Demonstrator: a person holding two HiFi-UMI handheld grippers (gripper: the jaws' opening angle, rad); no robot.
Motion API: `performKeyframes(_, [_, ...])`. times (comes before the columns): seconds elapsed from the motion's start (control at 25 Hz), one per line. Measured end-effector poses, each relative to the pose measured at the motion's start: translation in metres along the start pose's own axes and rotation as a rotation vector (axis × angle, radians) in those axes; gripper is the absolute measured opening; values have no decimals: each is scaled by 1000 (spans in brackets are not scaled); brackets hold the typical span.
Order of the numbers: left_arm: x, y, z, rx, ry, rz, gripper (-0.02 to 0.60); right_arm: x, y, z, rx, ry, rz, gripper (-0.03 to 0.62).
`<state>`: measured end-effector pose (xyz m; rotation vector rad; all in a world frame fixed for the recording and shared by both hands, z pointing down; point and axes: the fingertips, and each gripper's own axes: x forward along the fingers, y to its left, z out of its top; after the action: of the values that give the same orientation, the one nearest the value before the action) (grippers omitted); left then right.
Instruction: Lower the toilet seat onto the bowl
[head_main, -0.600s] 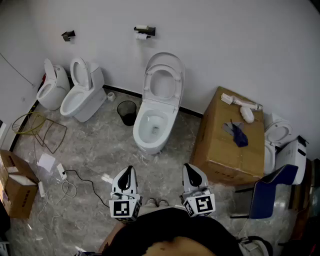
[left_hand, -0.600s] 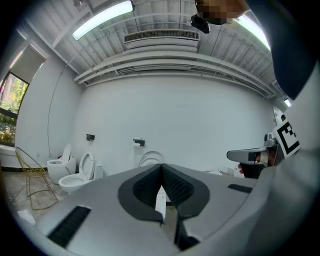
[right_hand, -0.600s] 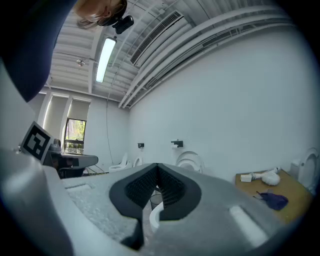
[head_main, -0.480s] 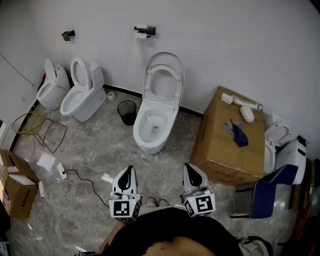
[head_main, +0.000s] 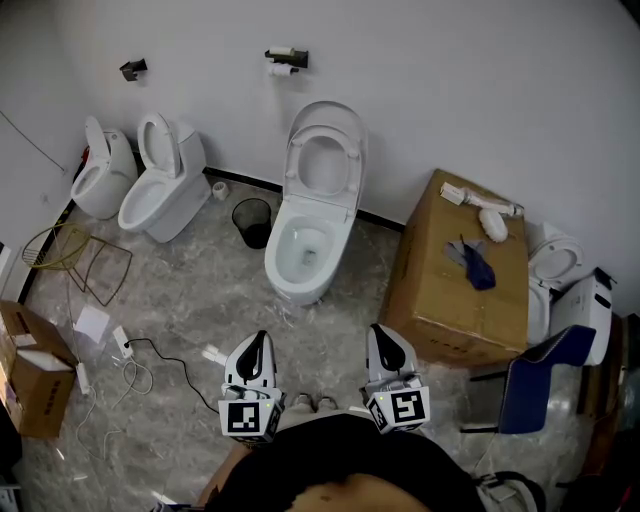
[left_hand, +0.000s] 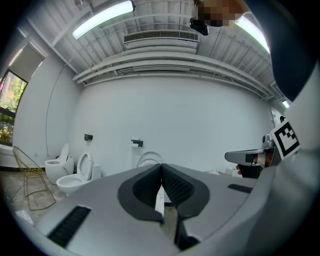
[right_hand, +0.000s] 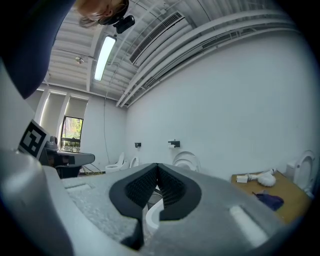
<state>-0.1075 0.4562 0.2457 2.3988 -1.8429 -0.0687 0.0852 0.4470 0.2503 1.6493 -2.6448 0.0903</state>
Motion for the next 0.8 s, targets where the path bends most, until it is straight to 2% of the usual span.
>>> performKeyframes(0.2, [-1, -1, 0, -9, 4, -12, 6, -1, 2, 4, 8, -29, 16, 5])
performKeyframes(0.24, [-2, -1, 0, -10, 3, -14, 35, 0, 4, 4, 12, -34, 29, 5])
performKeyframes(0.28, [-1, -1, -1, -9, 3, -18, 148, 0, 6, 4, 15, -36, 41, 67])
performKeyframes(0.32, [-1, -1, -2, -5, 2, -21, 232, 1, 8, 3, 17, -35, 50, 95])
performKeyframes(0.4, [0, -1, -2, 0, -5, -21, 308, 2, 10, 2, 17, -30, 61, 197])
performKeyframes(0.52, [1, -2, -1, -9, -7, -28, 386, 4, 11, 3, 15, -29, 62, 294])
performKeyframes(0.68, [5, -3, -1, -29, -5, -37, 495, 7, 7, 0, 16, -30, 51, 462])
performKeyframes(0.8, [8, -2, -3, -40, 5, -46, 548, 9, 3, -3, 31, -27, 49, 537])
